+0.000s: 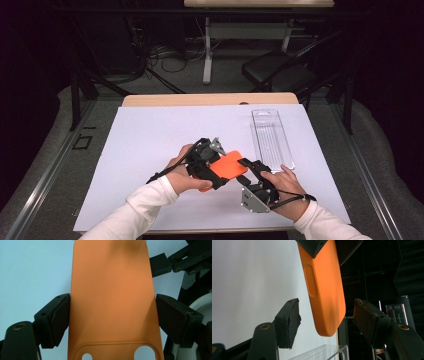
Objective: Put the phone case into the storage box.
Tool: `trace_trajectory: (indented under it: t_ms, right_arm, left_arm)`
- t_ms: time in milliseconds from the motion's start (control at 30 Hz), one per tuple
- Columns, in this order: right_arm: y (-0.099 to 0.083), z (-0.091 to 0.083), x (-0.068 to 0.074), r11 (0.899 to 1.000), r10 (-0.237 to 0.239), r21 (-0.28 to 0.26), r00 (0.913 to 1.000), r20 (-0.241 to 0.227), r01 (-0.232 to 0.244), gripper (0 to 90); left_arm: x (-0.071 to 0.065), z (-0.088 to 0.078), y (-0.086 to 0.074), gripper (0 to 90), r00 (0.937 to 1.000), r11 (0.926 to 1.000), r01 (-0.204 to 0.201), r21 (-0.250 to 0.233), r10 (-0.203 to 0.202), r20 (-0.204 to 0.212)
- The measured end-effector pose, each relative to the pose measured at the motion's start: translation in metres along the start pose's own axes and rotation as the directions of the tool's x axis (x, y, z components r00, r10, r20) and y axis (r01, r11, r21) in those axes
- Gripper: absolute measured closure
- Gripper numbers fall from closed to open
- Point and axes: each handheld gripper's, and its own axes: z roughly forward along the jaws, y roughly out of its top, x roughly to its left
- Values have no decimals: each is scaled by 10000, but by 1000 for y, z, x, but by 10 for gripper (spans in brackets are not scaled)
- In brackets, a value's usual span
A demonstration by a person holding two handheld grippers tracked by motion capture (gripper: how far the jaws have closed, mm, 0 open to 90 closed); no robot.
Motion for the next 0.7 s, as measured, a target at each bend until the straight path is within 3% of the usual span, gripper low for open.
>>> trace_trajectory:
  t_ms: [567, 700]
  right_arm:
    - [-3, 4, 5, 9995, -315, 94, 9989, 335, 312, 444]
    - [-2, 5, 5, 9976, -670, 196, 9971, 355, 663, 450]
  left_arm:
    - [-4, 4, 4, 160, 9999, 9999, -99, 91, 98, 126]
    - [-6, 4, 5, 160, 9998, 9999, -145, 82, 144, 153]
